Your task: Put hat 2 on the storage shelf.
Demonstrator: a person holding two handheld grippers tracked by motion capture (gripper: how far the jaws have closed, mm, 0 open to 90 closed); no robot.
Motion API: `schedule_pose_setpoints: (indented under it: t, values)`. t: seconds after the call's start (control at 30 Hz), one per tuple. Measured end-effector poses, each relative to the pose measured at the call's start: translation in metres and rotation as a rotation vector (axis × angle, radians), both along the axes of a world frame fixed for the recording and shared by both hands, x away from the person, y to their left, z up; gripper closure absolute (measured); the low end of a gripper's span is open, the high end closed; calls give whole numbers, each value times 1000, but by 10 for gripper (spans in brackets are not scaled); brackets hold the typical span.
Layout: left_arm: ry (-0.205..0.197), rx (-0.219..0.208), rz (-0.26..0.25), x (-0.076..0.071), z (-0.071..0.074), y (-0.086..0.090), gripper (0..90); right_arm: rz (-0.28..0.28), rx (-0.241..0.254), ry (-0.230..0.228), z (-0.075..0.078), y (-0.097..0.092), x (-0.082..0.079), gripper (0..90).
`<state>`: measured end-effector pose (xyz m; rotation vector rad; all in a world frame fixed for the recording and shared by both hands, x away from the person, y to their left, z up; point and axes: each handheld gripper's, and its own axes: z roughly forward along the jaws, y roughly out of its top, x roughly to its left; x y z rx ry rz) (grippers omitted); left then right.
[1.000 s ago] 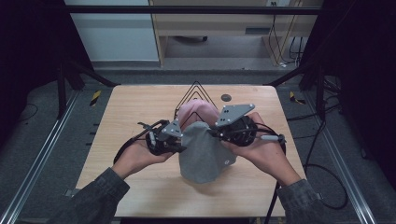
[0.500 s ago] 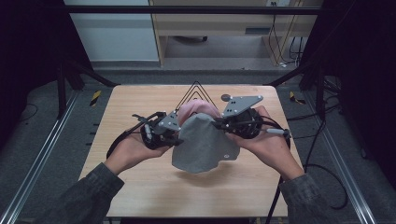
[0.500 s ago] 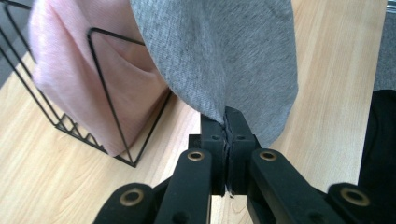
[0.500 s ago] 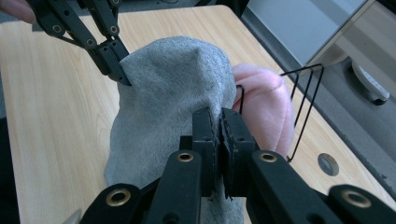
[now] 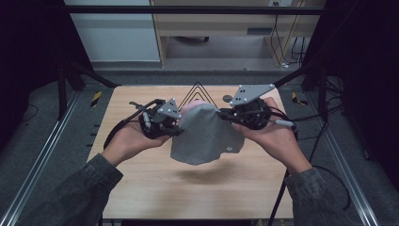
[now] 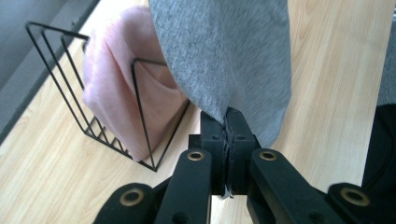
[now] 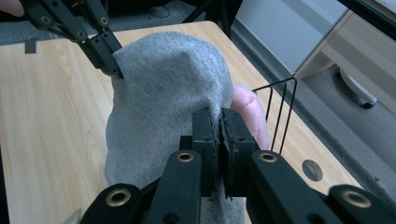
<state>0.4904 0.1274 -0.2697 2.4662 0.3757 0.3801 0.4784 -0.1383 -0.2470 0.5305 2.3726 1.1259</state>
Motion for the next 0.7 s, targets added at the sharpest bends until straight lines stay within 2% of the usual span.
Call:
schedule_pose_setpoints:
  t: [0.13,0.23,0.47,0.7]
  values:
    - [-17,-5,0,1,10,0,884,-9,5,-4,4,-2,3,856]
    - [-33,-28,19,4,22,1,883,-19,17,-16,13,-3,7,856]
    - [-56,-54,42,11,38,4,884,-33,27,-32,23,-4,13,855]
    - [-94,-81,72,23,63,5,884,-52,60,-68,43,-8,22,855]
